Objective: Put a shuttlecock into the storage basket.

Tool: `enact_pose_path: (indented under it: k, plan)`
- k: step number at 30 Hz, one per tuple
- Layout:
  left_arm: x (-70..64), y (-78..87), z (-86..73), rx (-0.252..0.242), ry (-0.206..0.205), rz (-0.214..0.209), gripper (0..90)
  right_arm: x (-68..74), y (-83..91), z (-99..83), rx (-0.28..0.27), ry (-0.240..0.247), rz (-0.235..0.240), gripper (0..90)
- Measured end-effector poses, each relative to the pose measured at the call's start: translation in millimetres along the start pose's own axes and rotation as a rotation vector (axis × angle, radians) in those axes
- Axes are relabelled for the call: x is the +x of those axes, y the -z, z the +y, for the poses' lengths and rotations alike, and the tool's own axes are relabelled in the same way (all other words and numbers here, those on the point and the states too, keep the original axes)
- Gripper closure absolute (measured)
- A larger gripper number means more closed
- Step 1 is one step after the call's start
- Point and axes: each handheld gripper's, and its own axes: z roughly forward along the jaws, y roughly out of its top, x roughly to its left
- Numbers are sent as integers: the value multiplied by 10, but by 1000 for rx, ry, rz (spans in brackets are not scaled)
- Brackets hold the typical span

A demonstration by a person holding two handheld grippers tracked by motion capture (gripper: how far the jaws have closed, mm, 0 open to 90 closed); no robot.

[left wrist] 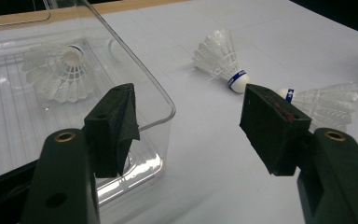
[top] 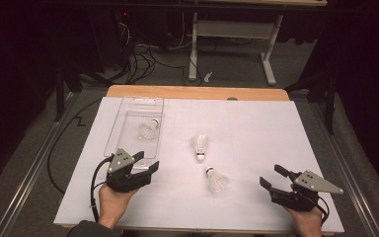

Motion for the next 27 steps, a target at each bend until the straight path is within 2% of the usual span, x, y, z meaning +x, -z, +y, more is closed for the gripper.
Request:
enact_pose_path:
  k: [27]
  plan:
    - [-69, -158, 108, -1, -6, -34, 369, -1, 2, 0, -1, 2, 1, 299]
